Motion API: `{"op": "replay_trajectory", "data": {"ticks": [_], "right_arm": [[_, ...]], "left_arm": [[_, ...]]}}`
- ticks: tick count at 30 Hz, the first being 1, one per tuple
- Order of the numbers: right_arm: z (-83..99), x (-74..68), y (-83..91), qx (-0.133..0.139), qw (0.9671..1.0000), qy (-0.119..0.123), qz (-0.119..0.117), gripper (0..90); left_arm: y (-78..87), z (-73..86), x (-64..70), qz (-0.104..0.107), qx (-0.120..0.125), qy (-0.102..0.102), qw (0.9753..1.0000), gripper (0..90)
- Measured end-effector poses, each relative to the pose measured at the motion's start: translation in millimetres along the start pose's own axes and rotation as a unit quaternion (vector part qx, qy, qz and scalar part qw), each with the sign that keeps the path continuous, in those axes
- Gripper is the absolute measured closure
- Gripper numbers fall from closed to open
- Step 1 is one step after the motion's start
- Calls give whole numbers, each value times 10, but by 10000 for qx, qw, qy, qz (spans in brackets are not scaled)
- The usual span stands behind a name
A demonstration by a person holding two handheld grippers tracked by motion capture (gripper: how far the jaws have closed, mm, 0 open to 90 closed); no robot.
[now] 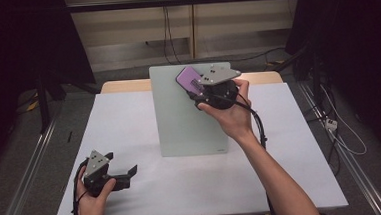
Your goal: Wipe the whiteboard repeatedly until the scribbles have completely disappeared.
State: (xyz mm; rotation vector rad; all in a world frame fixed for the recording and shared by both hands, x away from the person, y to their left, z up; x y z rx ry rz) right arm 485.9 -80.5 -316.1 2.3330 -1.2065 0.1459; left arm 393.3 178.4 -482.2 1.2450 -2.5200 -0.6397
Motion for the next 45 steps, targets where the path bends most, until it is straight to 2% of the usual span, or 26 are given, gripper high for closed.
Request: {"op": "replay_trajectory", "data": {"ticks": [3, 6, 12, 15, 22, 30, 34, 42, 45], "right_arm": [[105, -109, -36, -41, 9999, 57, -151, 417], [265, -279, -81, -166, 9992, 148, -347, 417], [556, -596, -167, -473, 9952, 360, -779, 417], [612, -650, -177, -484, 9940, 219, -952, 416], [679, -688, -100, -366, 9925, 65, -1166, 416], [703, -584, 44, -226, 9917, -196, -1249, 417], [743, -565, 76, -176, 9908, -317, -1304, 416], [793, -580, 143, -186, 9900, -284, -1372, 417], [812, -562, 173, -170, 9896, -364, -1384, 417]], "left_arm": [[-4, -2, 9, -2, 4, -21, 10000, 47], [-9, 3, 10, 29, -19, -30, 10000, 47], [-20, -1, 16, 7, -15, -28, 10000, 47], [-21, 0, 23, 18, -18, -37, 10000, 47], [-4, 7, 1, 3, -13, -20, 10000, 47], [-7, 23, -9, 39, -25, 3, 10000, 47], [-35, 35, -32, 30, -57, 83, 9999, 47], [-26, 13, -1, 45, -32, 22, 10000, 47], [-14, 13, 3, 56, -31, 13, 10000, 47]]}}
Point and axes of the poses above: each handheld gripper's, and its own axes: y roughly backward along the jaws, z roughly out of its underside, x roughly to its right, the point moved 10 cm from there along -y, roughly forward along the jaws, and after that the axes turned 1 degree about z, right-handed, at the moved point
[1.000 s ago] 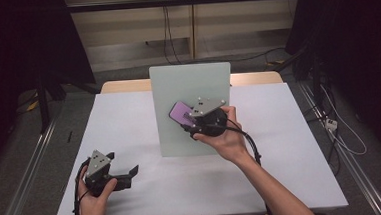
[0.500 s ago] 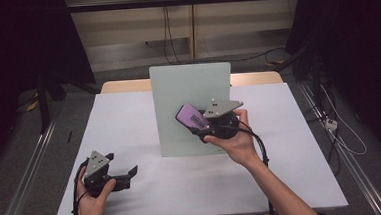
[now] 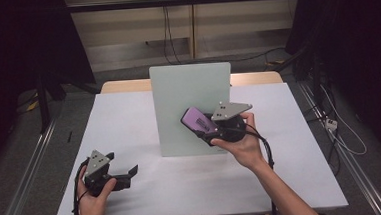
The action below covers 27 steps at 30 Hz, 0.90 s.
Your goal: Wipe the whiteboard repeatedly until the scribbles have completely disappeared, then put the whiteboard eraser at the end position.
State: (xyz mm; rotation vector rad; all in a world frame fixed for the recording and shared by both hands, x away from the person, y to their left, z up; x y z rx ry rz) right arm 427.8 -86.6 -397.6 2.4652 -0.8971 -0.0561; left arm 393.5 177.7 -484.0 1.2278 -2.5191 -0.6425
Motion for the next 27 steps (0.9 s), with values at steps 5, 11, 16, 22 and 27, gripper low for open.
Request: {"op": "replay_trajectory", "data": {"ticks": [5, 11, 16, 22, 27], "right_arm": [[21, 5, 25, 8, 10000, -36, -49, 417], [56, -42, 48, -135, 9996, 14, -236, 417], [132, -70, 55, -280, 9987, -40, -424, 416], [166, -179, 23, -388, 9970, 45, -672, 416], [234, -250, -5, -535, 9951, 78, -824, 416]], "left_arm": [[17, -3, 2, -36, 44, 57, 10000, 47], [1, 18, -22, -49, 6, 31, 10000, 47], [8, 10, -34, -22, 45, 74, 10000, 47], [5, -2, -8, -9, 25, 9, 10000, 47], [-20, 25, -14, 27, -45, 41, 10000, 47]]}}
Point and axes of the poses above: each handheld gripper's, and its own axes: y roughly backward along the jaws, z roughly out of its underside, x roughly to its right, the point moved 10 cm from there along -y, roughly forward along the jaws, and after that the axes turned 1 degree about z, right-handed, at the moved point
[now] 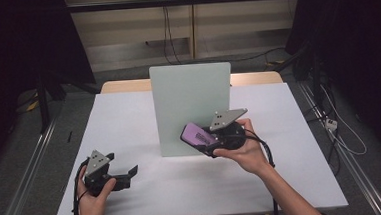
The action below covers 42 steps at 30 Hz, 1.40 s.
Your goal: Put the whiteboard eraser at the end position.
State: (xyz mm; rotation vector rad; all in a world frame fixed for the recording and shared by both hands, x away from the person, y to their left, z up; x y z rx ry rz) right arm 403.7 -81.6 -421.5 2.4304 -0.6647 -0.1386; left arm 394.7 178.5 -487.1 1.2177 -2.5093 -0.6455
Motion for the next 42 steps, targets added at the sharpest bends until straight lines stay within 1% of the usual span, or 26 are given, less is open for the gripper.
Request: {"op": "replay_trajectory", "data": {"ticks": [4, 6, 9, 13, 14, 15, 19, 23, 24, 25, 27, 34, 39, 41, 42], "right_arm": [[55, -35, -45, -113, 9999, -10, -103, 416], [81, -77, -60, -217, 9996, 34, -190, 416], [123, -151, -87, -417, 9985, 93, -345, 416], [232, -261, -140, -763, 9954, 142, -562, 416], [260, -274, -150, -836, 9947, 184, -573, 416], [278, -285, -157, -873, 9943, 185, -592, 416], [332, -305, -182, -983, 9925, 182, -702, 416], [400, -361, -221, -1157, 9896, 211, -827, 416], [417, -374, -229, -1212, 9887, 204, -854, 416], [432, -385, -235, -1257, 9880, 196, -872, 416], [459, -395, -244, -1335, 9867, 226, -898, 416], [546, -432, -279, -1561, 9824, 207, -1008, 416], [579, -472, -301, -1698, 9795, 261, -1048, 416], [589, -493, -315, -1739, 9785, 283, -1068, 416], [596, -501, -324, -1766, 9779, 314, -1078, 416]], "left_arm": [[15, -7, 17, 39, 28, 57, 10000, 47], [19, -6, 21, 40, 14, 19, 10000, 47], [25, -8, 32, 21, 16, 40, 10000, 47], [24, -5, 31, 2, -12, 22, 10000, 47], [19, -7, 35, 8, 23, 48, 10000, 47], [26, 3, 26, -18, -29, 14, 10000, 47], [40, 1, 25, -52, -4, 63, 10000, 47], [30, 12, 21, -52, -33, 87, 9999, 47], [29, 19, 14, -59, -69, 44, 9999, 47], [24, 19, 18, -56, -59, 64, 9999, 47], [25, 21, 19, -45, -79, 33, 10000, 47], [29, 5, 23, -19, -14, 67, 10000, 47], [43, 26, 26, 8, -52, 25, 10000, 46], [57, 20, 31, 7, -4, 71, 10000, 47], [60, 17, 25, 1, 13, 49, 10000, 47]]}}
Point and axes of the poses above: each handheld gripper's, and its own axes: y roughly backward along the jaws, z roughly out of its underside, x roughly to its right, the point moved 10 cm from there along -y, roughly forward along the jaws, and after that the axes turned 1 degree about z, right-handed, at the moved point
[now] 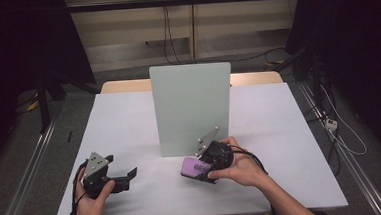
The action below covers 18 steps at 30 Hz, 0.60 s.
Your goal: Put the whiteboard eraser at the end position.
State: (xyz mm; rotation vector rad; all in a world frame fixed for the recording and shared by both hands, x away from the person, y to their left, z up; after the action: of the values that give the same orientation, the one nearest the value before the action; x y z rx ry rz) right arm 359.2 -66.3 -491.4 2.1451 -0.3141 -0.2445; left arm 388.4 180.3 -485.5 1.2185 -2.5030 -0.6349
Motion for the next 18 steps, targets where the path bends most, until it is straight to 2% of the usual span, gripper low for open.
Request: {"op": "replay_trajectory", "data": {"ticks": [5, 8, 18], "right_arm": [[23, -37, -57, -179, 9998, 71, -47, 416], [32, -31, -88, -269, 9996, 81, 16, 416], [64, -30, -143, -387, 9992, 60, 0, 415]], "left_arm": [[8, 6, -4, -7, -16, 26, 10000, 47], [8, 7, -8, -17, -16, 30, 10000, 46], [9, 12, -2, -8, -46, -11, 10000, 47]]}}
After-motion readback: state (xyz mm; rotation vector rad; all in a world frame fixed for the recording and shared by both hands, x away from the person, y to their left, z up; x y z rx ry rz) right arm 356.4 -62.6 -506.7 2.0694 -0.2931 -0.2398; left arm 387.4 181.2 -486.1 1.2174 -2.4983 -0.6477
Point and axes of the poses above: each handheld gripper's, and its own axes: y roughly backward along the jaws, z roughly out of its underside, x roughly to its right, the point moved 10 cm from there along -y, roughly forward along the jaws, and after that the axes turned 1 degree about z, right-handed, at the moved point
